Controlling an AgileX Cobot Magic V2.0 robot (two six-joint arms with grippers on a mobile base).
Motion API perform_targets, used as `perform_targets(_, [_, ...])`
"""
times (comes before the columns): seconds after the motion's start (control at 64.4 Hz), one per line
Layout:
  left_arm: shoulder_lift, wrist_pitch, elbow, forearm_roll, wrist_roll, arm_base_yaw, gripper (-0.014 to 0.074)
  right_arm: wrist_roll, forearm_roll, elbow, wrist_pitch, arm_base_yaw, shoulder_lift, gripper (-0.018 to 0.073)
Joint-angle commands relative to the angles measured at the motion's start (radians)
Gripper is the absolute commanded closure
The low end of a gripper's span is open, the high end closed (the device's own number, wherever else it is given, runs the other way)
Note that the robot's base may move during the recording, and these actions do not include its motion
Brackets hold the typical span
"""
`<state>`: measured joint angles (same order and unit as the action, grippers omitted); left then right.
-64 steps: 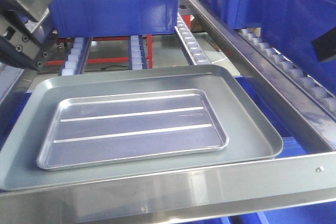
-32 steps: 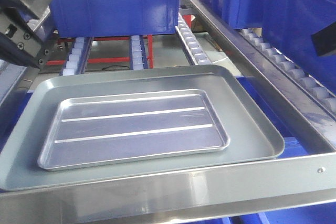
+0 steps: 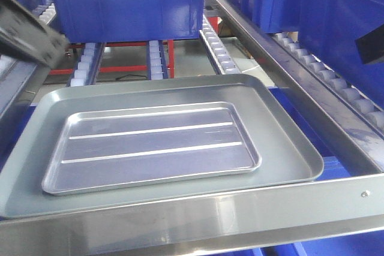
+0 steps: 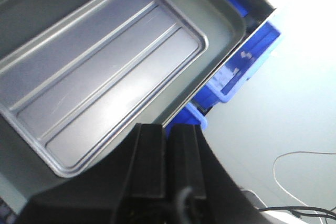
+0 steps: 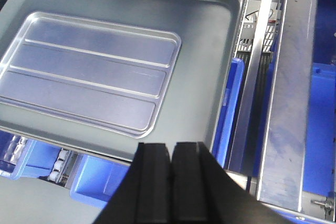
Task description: Grab silver tray and stack on right shelf
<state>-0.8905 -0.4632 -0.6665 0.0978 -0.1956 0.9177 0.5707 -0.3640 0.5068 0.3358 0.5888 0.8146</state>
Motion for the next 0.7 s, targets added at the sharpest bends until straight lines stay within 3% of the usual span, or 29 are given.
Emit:
perform_targets(0.0, [0.117,0.186,0.07,-0.123,0.19,-0.054,0.0696,-0.007,-0.021,0.028,-0.077,-0.002,-0.006,0.0508])
perform_targets(0.062, [0.196,0.304,0.173,-0.161,0.236,-0.099,0.0696,-0.007,-0.021,0.028,-0.077,-0.002,-0.006,0.0508])
perform_targets(0.171, [0.339,0.523,0.375,-0.162,0.235,-0.171,0.0696,-0.007,-0.021,0.028,-0.077,-0.002,-0.006,0.0508])
perform_targets(0.264, [0.439,0.64,0.515,-0.158,0.235,-0.235,0.0696,-0.007,-0.021,0.028,-0.077,-0.002,-0.006,0.0508])
perform_targets(0.404, [0.565,0.678,0.624,-0.154,0.235,-0.335,0.0696,-0.007,-0.021,0.028,-0.077,-0.002,-0.006,0.0508])
perform_targets(0.683, [0.742,0.676,0.696,-0.139,0.235,-0.515,0.0696,-0.007,-0.021,0.028,-0.077,-0.002,-0.006,0.0508])
